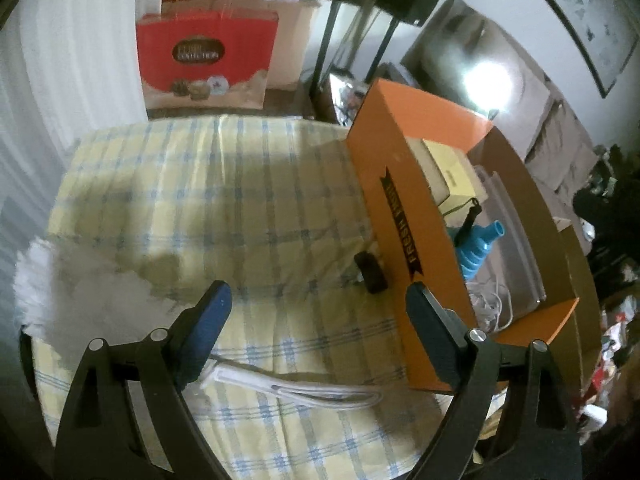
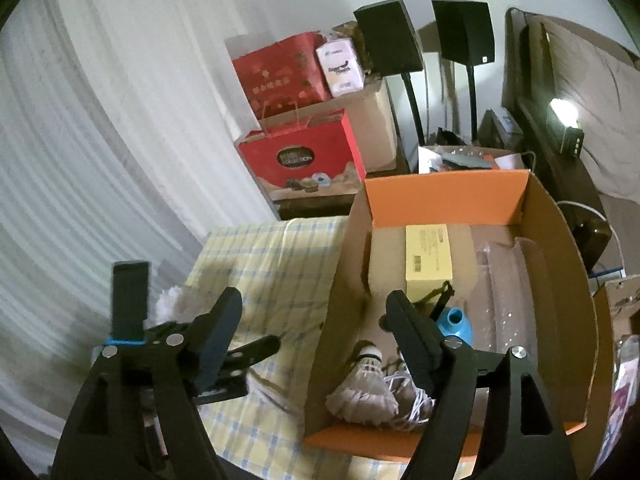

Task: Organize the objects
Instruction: 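Move the right tool back to the white feather duster on the table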

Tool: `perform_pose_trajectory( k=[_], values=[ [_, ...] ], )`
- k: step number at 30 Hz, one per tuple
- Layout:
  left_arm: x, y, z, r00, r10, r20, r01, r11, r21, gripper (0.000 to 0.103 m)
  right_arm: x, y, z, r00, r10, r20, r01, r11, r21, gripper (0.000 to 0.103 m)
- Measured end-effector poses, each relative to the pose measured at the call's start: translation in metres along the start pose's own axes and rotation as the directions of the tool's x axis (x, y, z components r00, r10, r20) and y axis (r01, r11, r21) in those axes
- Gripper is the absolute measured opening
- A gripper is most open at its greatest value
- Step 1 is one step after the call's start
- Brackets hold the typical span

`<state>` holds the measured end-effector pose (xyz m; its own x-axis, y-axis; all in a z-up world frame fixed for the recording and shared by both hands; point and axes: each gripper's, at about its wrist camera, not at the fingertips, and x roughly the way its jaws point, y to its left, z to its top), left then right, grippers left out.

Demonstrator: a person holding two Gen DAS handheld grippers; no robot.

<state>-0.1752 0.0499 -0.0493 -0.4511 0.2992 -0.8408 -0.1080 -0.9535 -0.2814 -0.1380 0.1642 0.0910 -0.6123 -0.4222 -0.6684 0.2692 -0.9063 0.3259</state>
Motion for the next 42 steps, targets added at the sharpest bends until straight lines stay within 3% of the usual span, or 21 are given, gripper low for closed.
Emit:
perform_pose_trajectory(
  k=[4, 9, 16, 21, 25, 28, 36, 42],
  values=[
    [0.017, 0.001, -0.001, 0.998, -0.044, -0.042, 0.043, 0.999, -0.027, 0.076, 0.003, -0.004, -0.004, 1.000, 0.004, -0.011, -0.004, 1.000, 0.019, 0.076],
    [0.036, -0.003, 0.000, 0.994, -0.072, -0.078, 0.068, 0.996, -0.052, 0.056, 0.006, -0.013, -0.008, 1.000, 0.006, -0.023, -0.005, 0.999, 0.043, 0.076],
    [0.056, -0.010, 0.001, 0.985, -0.126, -0.116, 0.117, 0.990, -0.079, 0.044, 0.010, -0.028, -0.011, 0.999, -0.006, -0.036, 0.008, 0.997, 0.070, 0.076],
    [0.068, -0.017, -0.001, 0.980, -0.138, -0.144, 0.128, 0.989, -0.075, 0.028, 0.012, -0.036, -0.012, 0.999, -0.008, -0.040, 0.011, 0.996, 0.088, 0.076],
    [0.075, -0.013, 0.000, 0.973, -0.178, -0.149, 0.162, 0.980, -0.115, 0.025, 0.013, -0.037, -0.014, 0.999, -0.008, -0.046, 0.012, 0.996, 0.091, 0.076],
    [0.077, -0.012, 0.001, 0.965, -0.220, -0.142, 0.201, 0.970, -0.137, 0.013, 0.015, -0.037, -0.015, 0.999, -0.007, -0.051, 0.012, 0.996, 0.089, 0.076],
    [0.055, -0.005, 0.001, 0.974, -0.216, -0.076, 0.204, 0.970, -0.134, 0.010, 0.017, -0.026, -0.018, 0.998, 0.013, -0.057, -0.009, 0.998, 0.070, 0.076],
    [0.008, 0.015, -0.002, 0.980, -0.198, 0.011, 0.198, 0.974, -0.107, 0.010, 0.022, -0.004, -0.019, 0.997, 0.041, -0.072, -0.039, 0.999, 0.019, 0.076]
  ],
)
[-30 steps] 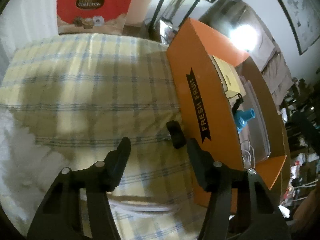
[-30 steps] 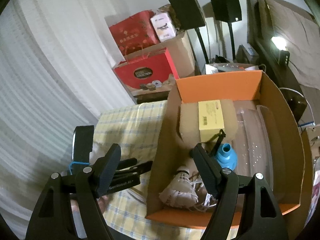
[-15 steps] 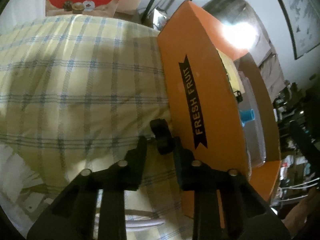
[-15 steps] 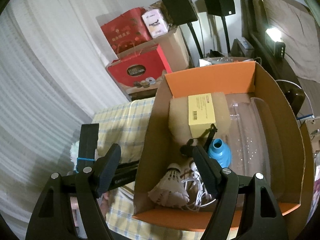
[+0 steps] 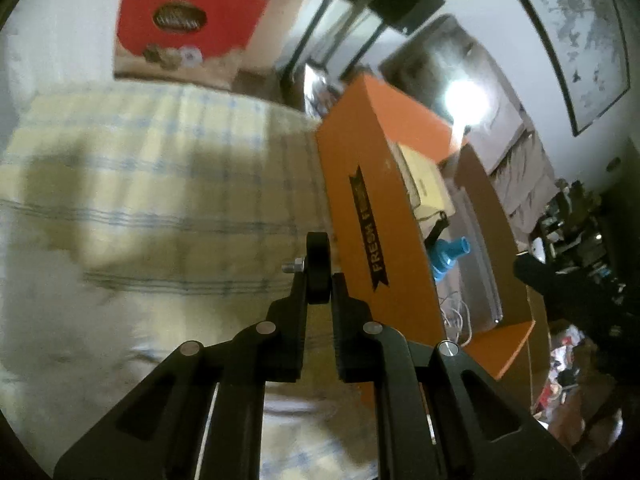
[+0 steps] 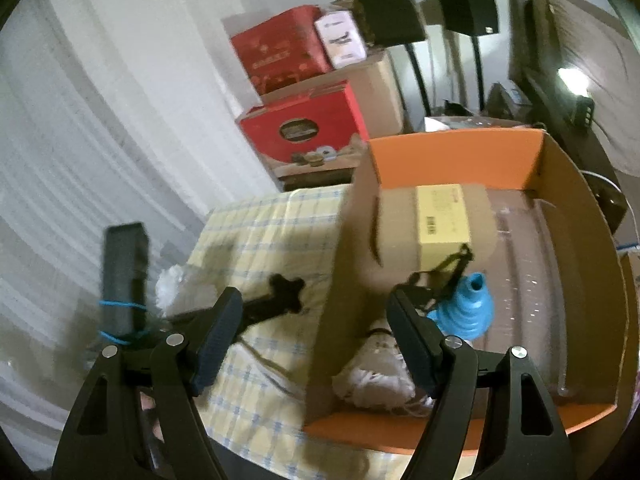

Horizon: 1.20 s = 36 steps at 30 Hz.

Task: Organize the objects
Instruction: 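Move the right tool back to the white feather duster on the table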

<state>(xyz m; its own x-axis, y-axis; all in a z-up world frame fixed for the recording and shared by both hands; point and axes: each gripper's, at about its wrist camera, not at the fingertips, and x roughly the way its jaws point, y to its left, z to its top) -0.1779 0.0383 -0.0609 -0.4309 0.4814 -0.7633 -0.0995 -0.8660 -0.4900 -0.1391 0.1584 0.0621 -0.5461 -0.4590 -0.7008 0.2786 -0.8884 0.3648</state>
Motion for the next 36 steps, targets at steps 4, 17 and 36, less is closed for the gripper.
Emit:
perform_pose_trajectory(
  k=[4, 17, 36],
  values=[
    [-0.041, 0.016, -0.001, 0.996, 0.034, 0.077, -0.033, 0.999, -0.005, 0.010, 0.010, 0.019, -0.003, 1.000, 0.021, -0.019, -0.022, 0.999, -0.045, 0.076],
    [-0.121, 0.083, -0.013, 0.972, 0.133, 0.196, -0.114, 0.988, -0.105, 0.010, 0.069, 0.087, -0.022, 0.990, 0.071, -0.122, -0.092, 0.980, -0.178, 0.076],
    [-0.174, 0.150, -0.039, 0.946, 0.182, 0.269, -0.125, 0.968, -0.216, 0.010, 0.177, 0.154, -0.041, 0.955, 0.053, -0.293, -0.168, 0.908, -0.383, 0.076]
  ],
)
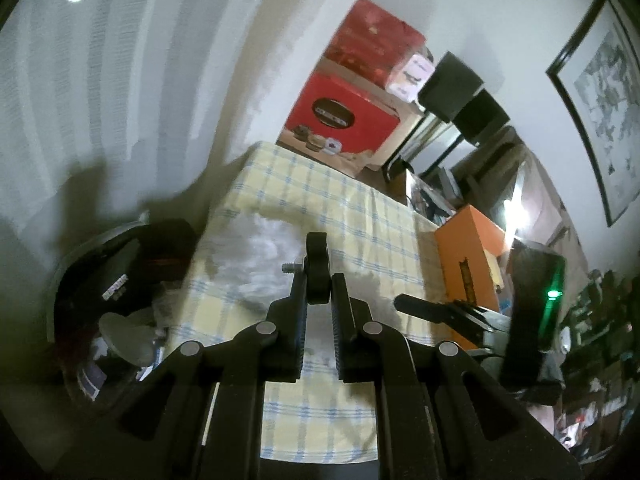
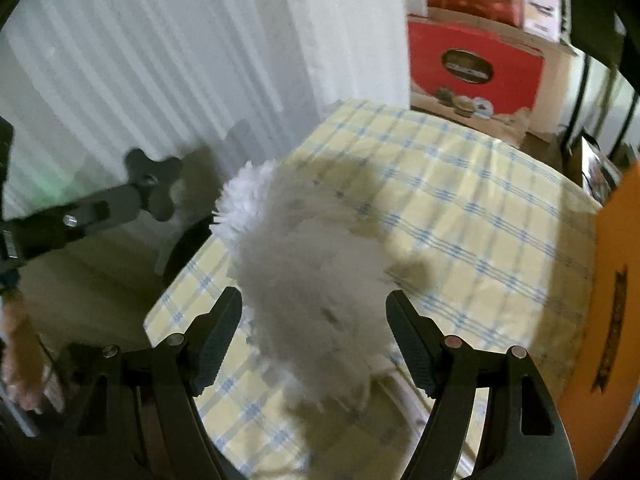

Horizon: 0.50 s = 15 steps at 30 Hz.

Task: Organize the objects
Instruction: 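Move the right tool back to the white feather duster on the table, then grasp the white feather duster with the right tool and lift it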

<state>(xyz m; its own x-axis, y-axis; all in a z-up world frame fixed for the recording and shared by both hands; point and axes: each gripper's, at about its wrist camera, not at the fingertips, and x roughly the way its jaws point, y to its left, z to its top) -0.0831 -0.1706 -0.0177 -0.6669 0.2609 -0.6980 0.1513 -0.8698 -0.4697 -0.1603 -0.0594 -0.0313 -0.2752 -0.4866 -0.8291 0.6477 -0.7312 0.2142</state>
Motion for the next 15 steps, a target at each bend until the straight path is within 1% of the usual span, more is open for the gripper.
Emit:
perform_pose_trajectory(
  k=[6, 13, 14, 15],
  values=[
    [-0.008, 0.022, 0.002, 1.000, 0.017, 0.017, -0.016, 0.999, -0.034, 0.010, 0.028, 0.006, 0.001, 0.997, -0.058, -0.052, 0.055, 0.997, -0.062, 0.076],
    [-0.008, 0.035, 0.002, 0.999, 0.024, 0.021, -0.023, 0.999, -0.049, 0.010, 0.048, 0.011, 0.000, 0.993, -0.061, -0.097, 0.053, 0.995, -0.089, 0.076],
    [-0.008, 0.036, 0.002, 1.000, 0.023, 0.020, -0.022, 0.998, -0.050, 0.010, 0.051, 0.013, 0.000, 0.992, -0.064, -0.107, 0.054, 0.994, -0.100, 0.075],
    [-0.007, 0.037, 0.002, 1.000, 0.023, 0.018, -0.022, 0.999, -0.050, 0.010, 0.054, 0.015, -0.001, 0.991, -0.071, -0.113, 0.058, 0.992, -0.110, 0.070]
  ],
)
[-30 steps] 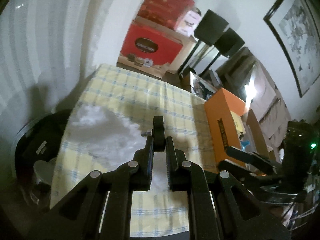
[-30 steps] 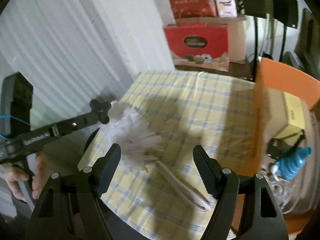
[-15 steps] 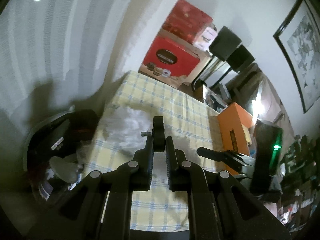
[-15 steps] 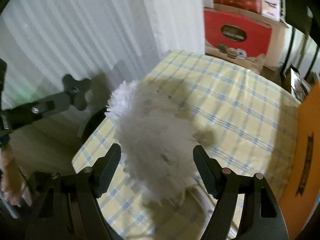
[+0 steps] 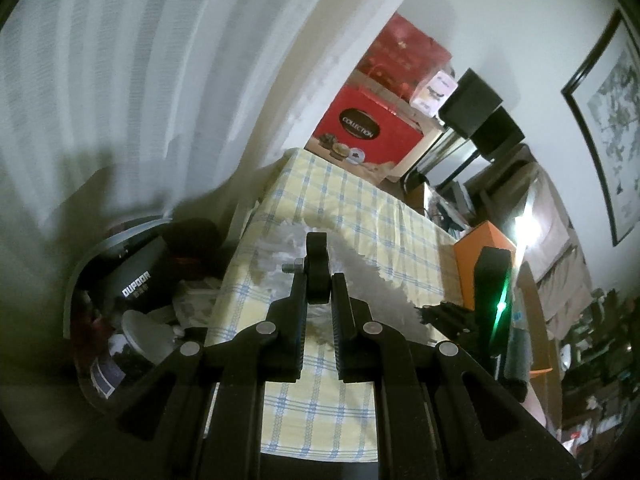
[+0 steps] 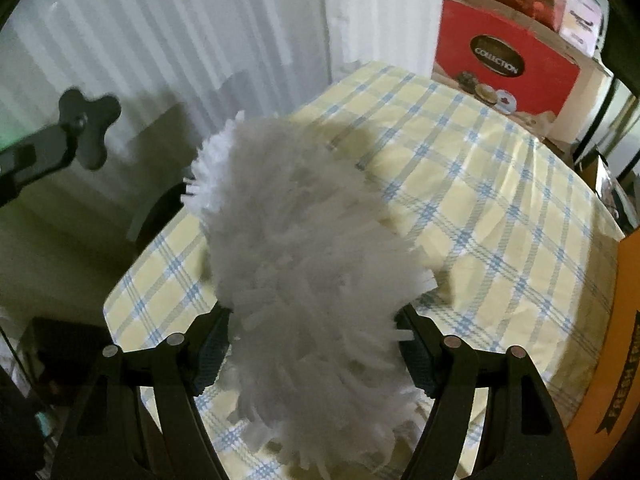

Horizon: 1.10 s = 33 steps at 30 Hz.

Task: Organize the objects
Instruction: 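Grasp the white feather duster with the right tool and lift it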

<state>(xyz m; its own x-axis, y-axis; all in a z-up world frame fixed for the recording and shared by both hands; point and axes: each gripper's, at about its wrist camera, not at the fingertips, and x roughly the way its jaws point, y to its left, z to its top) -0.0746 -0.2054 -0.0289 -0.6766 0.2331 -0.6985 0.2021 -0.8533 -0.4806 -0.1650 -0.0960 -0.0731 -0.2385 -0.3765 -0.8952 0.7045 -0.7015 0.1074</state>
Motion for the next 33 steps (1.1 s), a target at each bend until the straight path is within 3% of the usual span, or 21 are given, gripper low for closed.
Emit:
perform_pose_trajectory(
  k=[5, 10, 14, 19, 33],
  values=[
    [0.003, -0.001, 0.000, 1.000, -0.010, -0.009, 0.010, 1.000, 0.001, 0.010, 0.006, 0.007, -0.001, 0.998, -0.058, -0.017, 0.057, 0.997, -0.045, 0.048],
    [0.005, -0.005, -0.001, 1.000, -0.021, -0.016, 0.022, 1.000, 0.003, 0.010, 0.000, 0.001, -0.001, 0.999, -0.039, -0.022, 0.039, 0.999, -0.002, 0.029],
    [0.004, -0.009, -0.001, 0.999, -0.030, -0.016, 0.030, 1.000, 0.008, 0.010, -0.015, -0.009, 0.003, 0.999, -0.037, 0.020, 0.036, 0.998, 0.043, 0.026],
    [0.003, -0.019, -0.001, 0.999, -0.037, -0.017, 0.038, 0.999, 0.023, 0.010, -0.050, -0.032, 0.010, 0.995, 0.015, 0.102, -0.030, 0.989, 0.147, 0.025],
    [0.008, -0.095, 0.004, 0.991, -0.126, -0.037, 0.130, 0.983, 0.132, 0.010, -0.186, -0.081, 0.004, 0.953, -0.018, 0.302, -0.082, 0.946, 0.315, 0.025]
  ],
)
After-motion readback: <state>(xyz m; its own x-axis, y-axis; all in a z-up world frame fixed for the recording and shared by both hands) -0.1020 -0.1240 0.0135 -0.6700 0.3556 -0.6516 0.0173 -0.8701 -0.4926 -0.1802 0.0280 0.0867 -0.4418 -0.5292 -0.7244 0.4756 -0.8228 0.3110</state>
